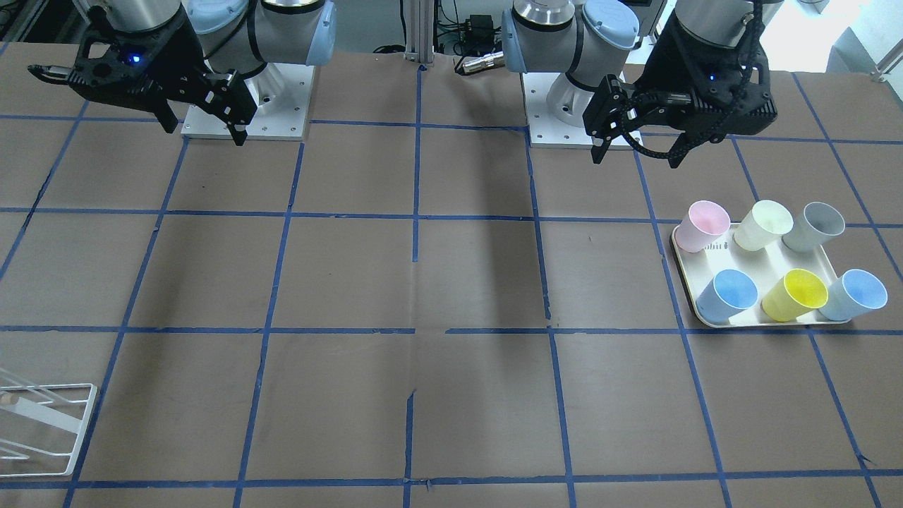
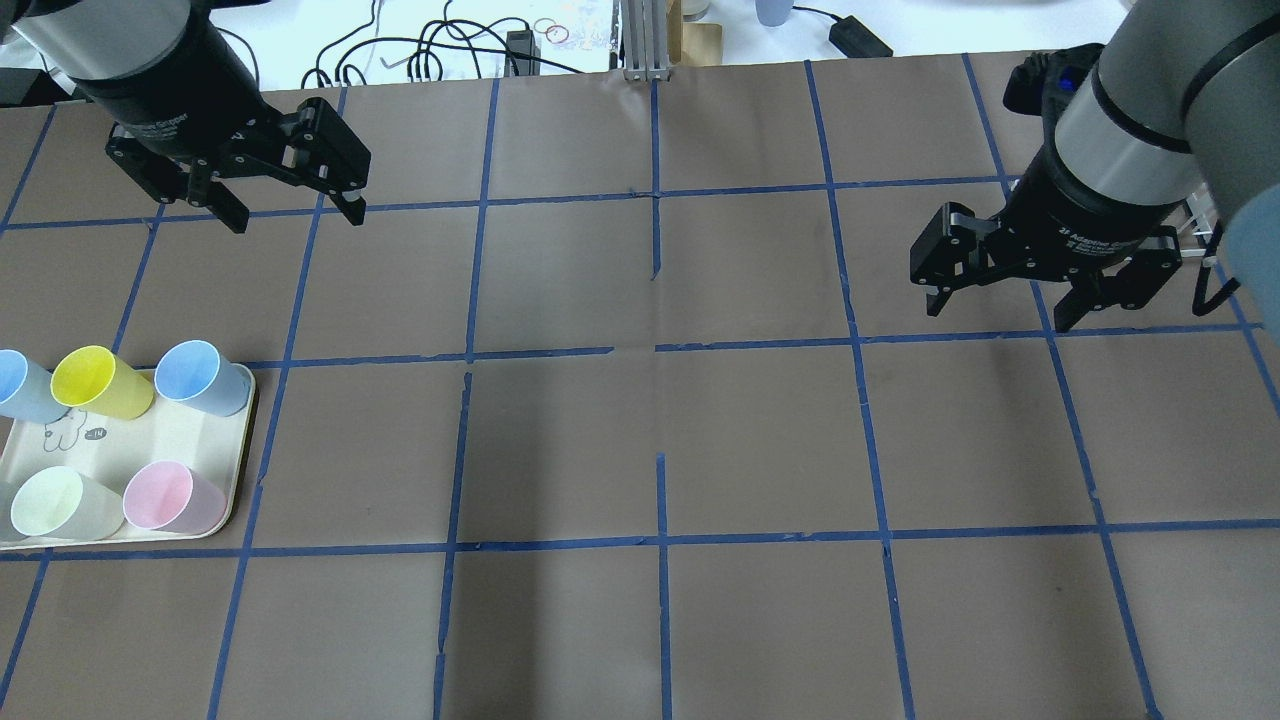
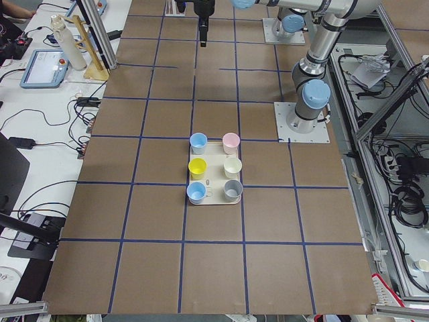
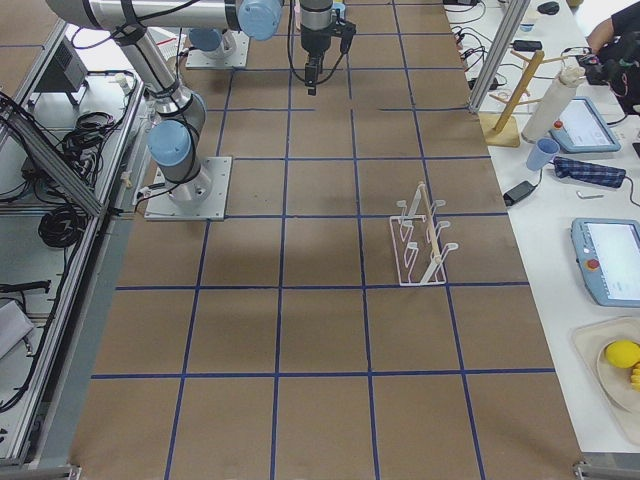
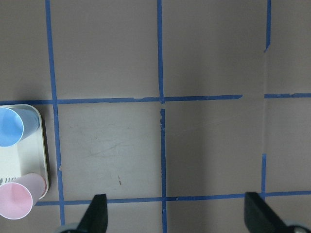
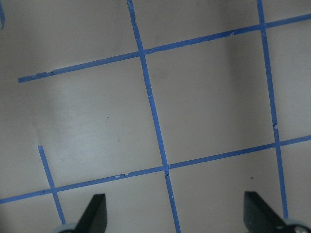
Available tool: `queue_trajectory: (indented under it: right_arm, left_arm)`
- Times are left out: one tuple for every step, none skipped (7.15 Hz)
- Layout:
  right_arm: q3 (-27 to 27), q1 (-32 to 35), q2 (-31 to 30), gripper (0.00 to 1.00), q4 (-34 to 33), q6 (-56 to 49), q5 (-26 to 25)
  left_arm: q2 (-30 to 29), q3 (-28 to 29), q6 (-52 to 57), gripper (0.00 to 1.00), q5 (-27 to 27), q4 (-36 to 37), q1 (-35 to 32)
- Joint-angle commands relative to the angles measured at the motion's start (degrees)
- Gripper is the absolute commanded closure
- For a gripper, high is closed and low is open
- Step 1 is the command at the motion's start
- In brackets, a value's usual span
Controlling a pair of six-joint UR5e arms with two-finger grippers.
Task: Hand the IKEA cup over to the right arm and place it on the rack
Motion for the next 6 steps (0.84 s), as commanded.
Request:
queue_trajectory:
  right_arm:
    - [-0.06,0.04,-0.33,0.0,-0.8,-0.57,0.26]
    - [0.02,0.04,-0.33,0.0,-0.02,-0.49,0.09]
    - [-0.15,0.04,-0.59,0.0,0.07,-0.49,-0.17]
    - [-0.15,0.04,-0.77,0.0,-0.01,-0.49,-0.09]
    - [-0.06,0.04,-0.77,0.0,-0.01,-0.49,0.08]
    - [-0.06,0.04,-0.86,0.0,0.07,-0.4,-0.09]
  left_arm:
    - [0.54,-1.09,0.02,0.0,0.07,-0.18,-0.2]
    - [0.46,-1.45,0.89,0.0,-0.11,0.17,-0.03]
    - [0.11,-1.8,2.47,0.0,-0.02,0.26,0.14]
    - [-0.07,-2.33,11.71,0.0,0.07,0.52,2.49]
    - [-0.16,-3.55,19.02,0.0,0.07,-0.08,10.26]
    - [-0.86,-5.56,24.57,0.0,0.07,0.52,17.82]
